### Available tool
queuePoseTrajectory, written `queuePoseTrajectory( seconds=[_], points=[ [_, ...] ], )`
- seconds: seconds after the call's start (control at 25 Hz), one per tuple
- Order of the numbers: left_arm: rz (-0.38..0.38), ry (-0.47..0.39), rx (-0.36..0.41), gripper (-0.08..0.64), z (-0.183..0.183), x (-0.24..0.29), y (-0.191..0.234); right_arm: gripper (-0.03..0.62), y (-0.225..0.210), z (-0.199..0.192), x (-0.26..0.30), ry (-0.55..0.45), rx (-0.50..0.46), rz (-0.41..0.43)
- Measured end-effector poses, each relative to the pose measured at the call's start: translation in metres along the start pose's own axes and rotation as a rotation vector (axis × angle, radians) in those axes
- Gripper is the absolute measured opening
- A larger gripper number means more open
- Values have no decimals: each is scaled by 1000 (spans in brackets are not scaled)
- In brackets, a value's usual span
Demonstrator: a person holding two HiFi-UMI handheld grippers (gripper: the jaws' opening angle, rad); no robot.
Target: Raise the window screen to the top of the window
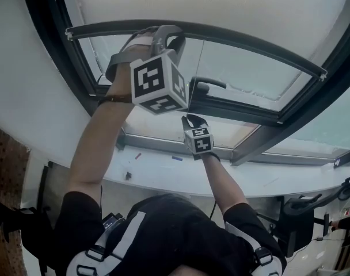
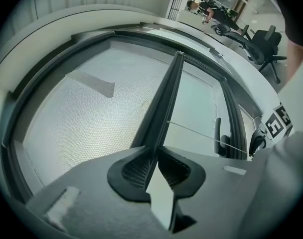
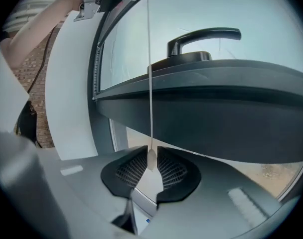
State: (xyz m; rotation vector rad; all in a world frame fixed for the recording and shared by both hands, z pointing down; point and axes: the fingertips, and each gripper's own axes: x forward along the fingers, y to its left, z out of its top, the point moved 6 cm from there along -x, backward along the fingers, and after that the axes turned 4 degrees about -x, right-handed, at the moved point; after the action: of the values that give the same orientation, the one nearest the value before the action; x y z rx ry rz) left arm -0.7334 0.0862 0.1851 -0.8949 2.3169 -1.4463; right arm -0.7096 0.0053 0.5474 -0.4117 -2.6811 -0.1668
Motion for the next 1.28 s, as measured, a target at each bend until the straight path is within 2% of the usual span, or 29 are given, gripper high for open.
queuePoseTrajectory(
  seconds=[0.12, 0.32, 0.44, 0.6, 0.72, 0.88, 0.96, 1.0, 1.12, 1.28],
  points=[
    [4, -5, -6, 48, -1, 1, 0, 58, 9, -3, -5, 9, -60, 30],
    [34, -15, 17, 51, 1, 0, 3, 58, 16, -9, -26, -9, -83, 25],
    [105, -55, 3, 57, 1, -1, 6, 58, 22, -7, -37, -17, -127, 35],
    [249, -152, -12, 69, 8, -6, 21, 57, 28, 15, -46, -61, -159, 57],
    [320, -182, -7, 72, 20, -8, 39, 55, 26, 36, -55, -105, -131, 69],
    [386, -233, -38, 72, 29, -21, 53, 54, 30, 62, -68, -185, -104, 92],
    [385, -271, -106, 72, 29, -30, 53, 52, 32, 79, -79, -238, -127, 86],
    [362, -291, -166, 72, 28, -31, 51, 52, 32, 88, -84, -260, -140, 80],
    [252, -333, -380, 72, 13, -26, 39, 51, 26, 105, -87, -284, -176, 59],
    [128, -395, -629, 71, -8, -25, 20, 51, 21, 112, -90, -304, -190, 45]
  ],
)
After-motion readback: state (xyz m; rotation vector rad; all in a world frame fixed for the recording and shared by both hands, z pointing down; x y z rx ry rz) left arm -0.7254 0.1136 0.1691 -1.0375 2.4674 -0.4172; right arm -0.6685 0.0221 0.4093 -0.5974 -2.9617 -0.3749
